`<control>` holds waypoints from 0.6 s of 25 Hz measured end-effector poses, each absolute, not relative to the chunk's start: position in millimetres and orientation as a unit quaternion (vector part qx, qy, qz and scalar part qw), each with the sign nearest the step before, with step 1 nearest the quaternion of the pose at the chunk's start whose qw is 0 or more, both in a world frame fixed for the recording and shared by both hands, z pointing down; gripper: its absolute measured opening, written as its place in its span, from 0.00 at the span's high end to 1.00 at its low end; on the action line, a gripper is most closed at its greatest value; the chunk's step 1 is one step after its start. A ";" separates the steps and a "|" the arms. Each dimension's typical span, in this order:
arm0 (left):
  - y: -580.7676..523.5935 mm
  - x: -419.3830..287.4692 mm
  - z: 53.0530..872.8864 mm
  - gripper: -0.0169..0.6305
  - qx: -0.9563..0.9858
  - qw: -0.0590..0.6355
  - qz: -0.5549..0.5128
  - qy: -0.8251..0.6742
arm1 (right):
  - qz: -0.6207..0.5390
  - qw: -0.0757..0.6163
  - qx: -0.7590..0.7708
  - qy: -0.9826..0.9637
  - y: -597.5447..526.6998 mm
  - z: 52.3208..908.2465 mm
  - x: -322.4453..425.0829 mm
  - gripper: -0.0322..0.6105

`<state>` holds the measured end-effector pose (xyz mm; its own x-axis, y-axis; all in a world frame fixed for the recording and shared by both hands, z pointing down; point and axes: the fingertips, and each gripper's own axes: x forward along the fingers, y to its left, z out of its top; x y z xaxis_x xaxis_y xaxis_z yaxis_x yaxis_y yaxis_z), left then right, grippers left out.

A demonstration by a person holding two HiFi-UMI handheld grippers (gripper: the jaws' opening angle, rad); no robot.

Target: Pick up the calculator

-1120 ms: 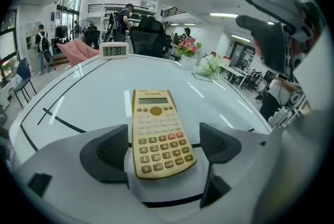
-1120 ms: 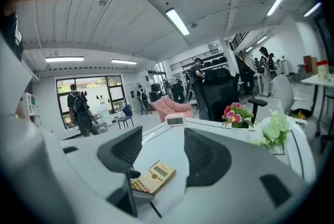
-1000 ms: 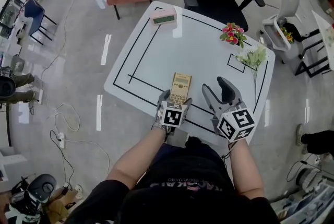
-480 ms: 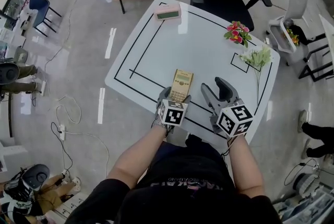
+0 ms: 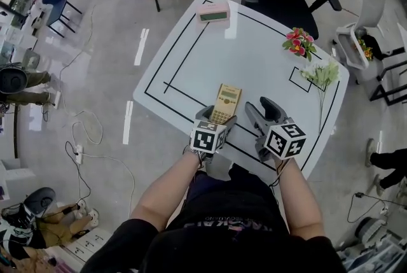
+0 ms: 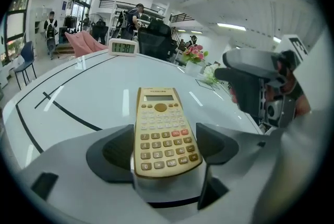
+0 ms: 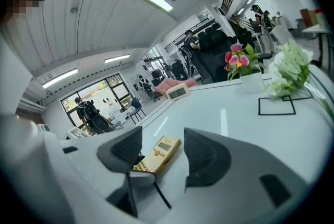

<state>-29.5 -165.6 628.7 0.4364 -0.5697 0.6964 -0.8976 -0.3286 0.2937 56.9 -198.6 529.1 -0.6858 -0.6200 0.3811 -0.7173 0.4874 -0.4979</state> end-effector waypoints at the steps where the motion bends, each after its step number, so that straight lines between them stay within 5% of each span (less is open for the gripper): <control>1: -165.2 -30.1 628.0 0.40 0.778 0.343 0.237 -0.469 | 0.334 0.074 0.386 -0.857 -199.3 533.6 54.6 0.58; 15: -165.2 -33.5 622.7 0.41 0.783 0.386 0.193 -0.448 | 0.463 0.093 0.343 -0.812 -207.5 595.8 25.2 0.58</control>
